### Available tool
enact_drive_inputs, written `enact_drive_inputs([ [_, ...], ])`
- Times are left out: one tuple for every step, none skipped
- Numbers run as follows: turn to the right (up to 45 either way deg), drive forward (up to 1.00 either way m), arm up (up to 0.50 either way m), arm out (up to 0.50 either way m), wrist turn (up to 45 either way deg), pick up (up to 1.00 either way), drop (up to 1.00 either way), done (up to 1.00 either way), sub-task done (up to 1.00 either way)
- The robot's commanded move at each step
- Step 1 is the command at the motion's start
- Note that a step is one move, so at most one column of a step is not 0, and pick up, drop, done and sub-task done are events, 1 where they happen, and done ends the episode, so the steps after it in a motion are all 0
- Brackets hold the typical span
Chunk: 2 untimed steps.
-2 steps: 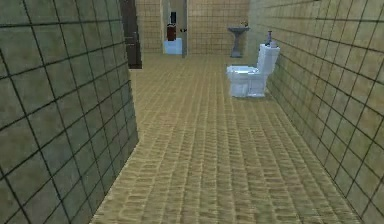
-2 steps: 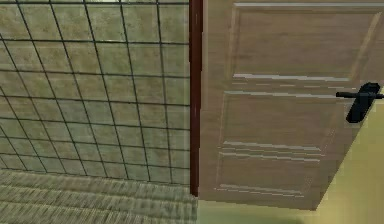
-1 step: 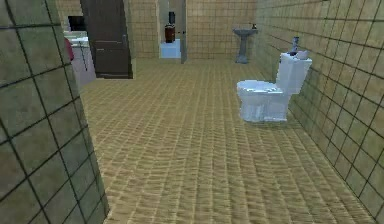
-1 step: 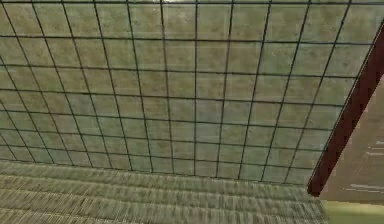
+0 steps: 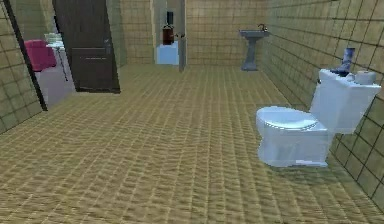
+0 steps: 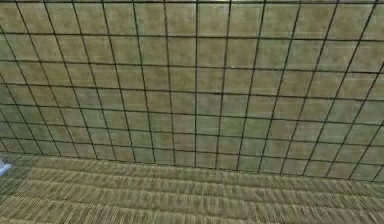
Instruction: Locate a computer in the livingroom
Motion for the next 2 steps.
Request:
enact_drive_inputs([
  [-12.0, 0.00, 0.00, 0.00, 0.0, 0.00, 0.00, 0.00, 0.00],
  [0.0, 0.25, 0.00, 0.00, 0.0, 0.00, 0.00, 0.00, 0.00],
])
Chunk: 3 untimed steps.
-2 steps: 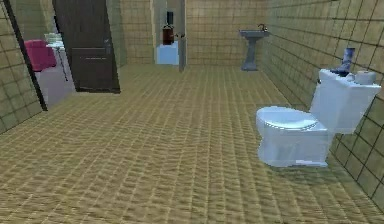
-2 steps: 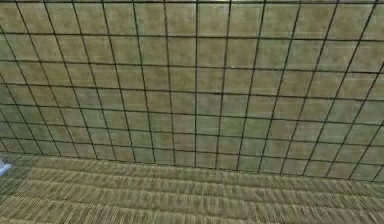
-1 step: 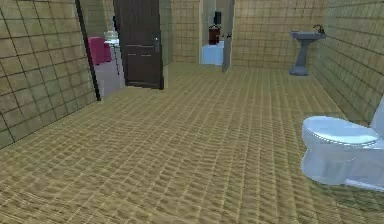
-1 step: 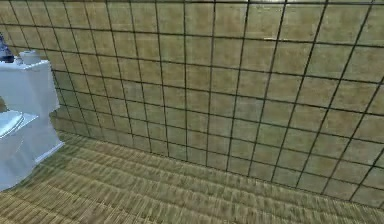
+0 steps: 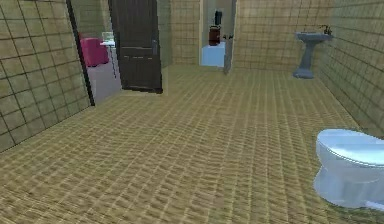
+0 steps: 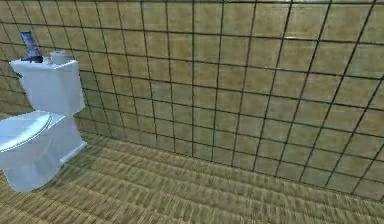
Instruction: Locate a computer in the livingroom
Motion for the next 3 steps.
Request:
enact_drive_inputs([
  [-21.0, 0.00, 0.00, 0.00, 0.0, 0.00, 0.00, 0.00, 0.00],
  [0.0, 1.00, 0.00, 0.00, 0.0, 0.00, 0.00, 0.00, 0.00],
  [0.0, 1.00, 0.00, 0.00, 0.0, 0.00, 0.00, 0.00, 0.00],
])
